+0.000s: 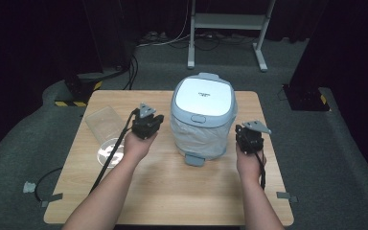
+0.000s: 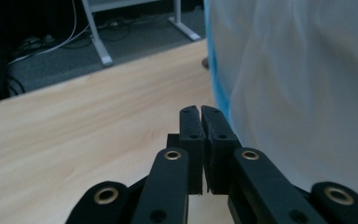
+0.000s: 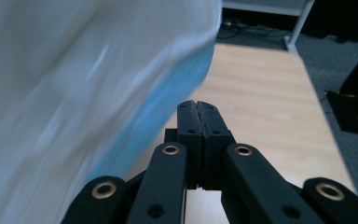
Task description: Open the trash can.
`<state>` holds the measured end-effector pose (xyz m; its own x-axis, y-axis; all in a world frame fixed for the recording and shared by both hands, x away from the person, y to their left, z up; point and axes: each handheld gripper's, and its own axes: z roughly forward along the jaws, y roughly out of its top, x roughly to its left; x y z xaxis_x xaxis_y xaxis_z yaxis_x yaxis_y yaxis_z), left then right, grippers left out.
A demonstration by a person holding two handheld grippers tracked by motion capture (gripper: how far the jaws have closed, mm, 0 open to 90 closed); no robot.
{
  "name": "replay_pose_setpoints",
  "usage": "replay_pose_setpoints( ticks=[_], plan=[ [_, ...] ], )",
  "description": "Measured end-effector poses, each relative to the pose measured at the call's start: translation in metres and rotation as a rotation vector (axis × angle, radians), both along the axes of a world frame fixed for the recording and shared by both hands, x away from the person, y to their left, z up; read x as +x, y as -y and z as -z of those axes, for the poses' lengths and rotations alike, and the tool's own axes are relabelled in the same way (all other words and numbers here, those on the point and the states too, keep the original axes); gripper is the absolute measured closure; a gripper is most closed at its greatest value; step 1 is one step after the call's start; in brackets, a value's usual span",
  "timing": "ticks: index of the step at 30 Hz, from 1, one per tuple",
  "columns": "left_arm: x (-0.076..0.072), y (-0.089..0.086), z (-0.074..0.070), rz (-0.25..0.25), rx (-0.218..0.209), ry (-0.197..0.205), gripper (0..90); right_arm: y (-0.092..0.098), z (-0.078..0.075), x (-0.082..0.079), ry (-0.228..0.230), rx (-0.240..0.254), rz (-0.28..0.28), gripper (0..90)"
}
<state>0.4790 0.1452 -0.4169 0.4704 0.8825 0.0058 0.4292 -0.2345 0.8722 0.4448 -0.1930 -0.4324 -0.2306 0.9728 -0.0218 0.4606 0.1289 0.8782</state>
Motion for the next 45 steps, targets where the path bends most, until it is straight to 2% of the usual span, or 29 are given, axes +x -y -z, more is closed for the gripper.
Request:
replay_pose_setpoints(
  ticks=[2, 3, 4, 5, 6, 7, 8, 9, 10, 14, 16, 20, 21, 24, 26, 28, 29, 33, 38, 39, 41, 43, 44, 45],
  plan=[
    [0.012, 0.01, 0.002, 0.007, -0.008, -0.007, 86.9, -0.001, -0.006, 0.01, 0.012, 0.014, -0.006, 89.1],
    [0.019, 0.016, 0.006, 0.017, -0.014, -0.018, 89.5, -0.004, -0.01, 0.017, 0.014, 0.036, -0.03, 89.6],
    [0.019, 0.016, 0.006, 0.017, -0.014, -0.018, 89.6, -0.004, -0.01, 0.017, 0.014, 0.036, -0.03, 89.6],
    [0.021, 0.019, 0.009, 0.031, -0.019, -0.023, 89.6, -0.011, -0.011, 0.019, 0.018, 0.031, -0.06, 89.8],
    [0.021, 0.022, 0.01, 0.045, -0.009, -0.023, 89.6, -0.011, -0.011, 0.019, 0.018, 0.031, -0.06, 89.8],
    [0.019, 0.026, 0.012, 0.05, -0.008, -0.016, 89.7, -0.018, -0.01, 0.019, 0.022, 0.01, -0.098, 90.0],
    [0.019, 0.026, 0.012, 0.05, -0.008, -0.016, 89.7, -0.018, -0.01, 0.019, 0.022, 0.01, -0.098, 90.0],
    [0.019, 0.027, 0.012, 0.047, -0.014, -0.015, 89.7, -0.021, -0.01, 0.018, 0.032, -0.014, -0.084, 90.0],
    [0.018, 0.025, 0.013, 0.051, -0.03, -0.021, 89.7, -0.02, -0.01, 0.018, 0.028, 0.008, -0.083, 90.0],
    [0.009, 0.023, 0.012, 0.04, -0.001, -0.009, 89.8, -0.022, -0.009, 0.016, 0.034, 0.0, -0.1, 90.0],
    [0.001, 0.015, 0.011, 0.028, 0.016, -0.012, 89.8, -0.029, -0.009, 0.014, 0.034, -0.006, -0.112, 90.0],
    [-0.01, 0.003, 0.011, -0.006, 0.018, -0.013, 89.8, -0.045, -0.008, 0.009, 0.038, -0.016, -0.151, 90.0],
    [-0.019, -0.007, 0.01, -0.024, 0.025, -0.019, 89.8, -0.05, -0.008, 0.007, 0.039, -0.017, -0.162, 90.0],
    [-0.031, -0.022, 0.008, -0.054, 0.045, -0.025, 89.7, -0.065, -0.007, 0.003, 0.04, -0.017, -0.193, 90.0],
    [-0.034, -0.027, 0.008, -0.066, 0.041, -0.026, 89.7, -0.07, -0.007, 0.002, 0.041, -0.016, -0.202, 90.0],
    [-0.042, -0.042, 0.009, -0.084, 0.034, -0.032, 89.7, -0.085, -0.006, 0.0, 0.045, -0.015, -0.23, 90.0],
    [-0.042, -0.042, 0.009, -0.084, 0.034, -0.032, 89.7, -0.085, -0.006, 0.0, 0.045, -0.015, -0.23, 90.0],
    [-0.048, -0.06, 0.01, -0.102, 0.013, -0.038, 89.7, -0.107, -0.005, -0.002, 0.048, -0.025, -0.256, 90.0],
    [-0.05, -0.067, 0.011, -0.098, -0.005, -0.038, 89.7, -0.112, -0.003, -0.002, 0.043, -0.038, -0.262, 90.0],
    [-0.049, -0.064, 0.013, -0.113, -0.054, -0.028, 89.7, -0.111, -0.002, -0.001, 0.04, -0.05, -0.275, 90.0],
    [-0.049, -0.063, 0.013, -0.112, -0.061, -0.027, 89.7, -0.11, -0.002, -0.002, 0.041, -0.061, -0.278, 90.0],
    [-0.048, -0.063, 0.014, -0.108, -0.064, -0.022, 89.7, -0.109, -0.002, -0.002, 0.036, -0.065, -0.276, 90.0],
    [-0.048, -0.068, 0.012, -0.074, -0.016, -0.03, 89.6, -0.109, -0.003, -0.002, 0.034, -0.066, -0.277, 90.0],
    [-0.048, -0.07, 0.012, -0.065, -0.019, -0.029, 89.5, -0.109, -0.003, -0.003, 0.036, -0.081, -0.284, 89.9]
  ],
)
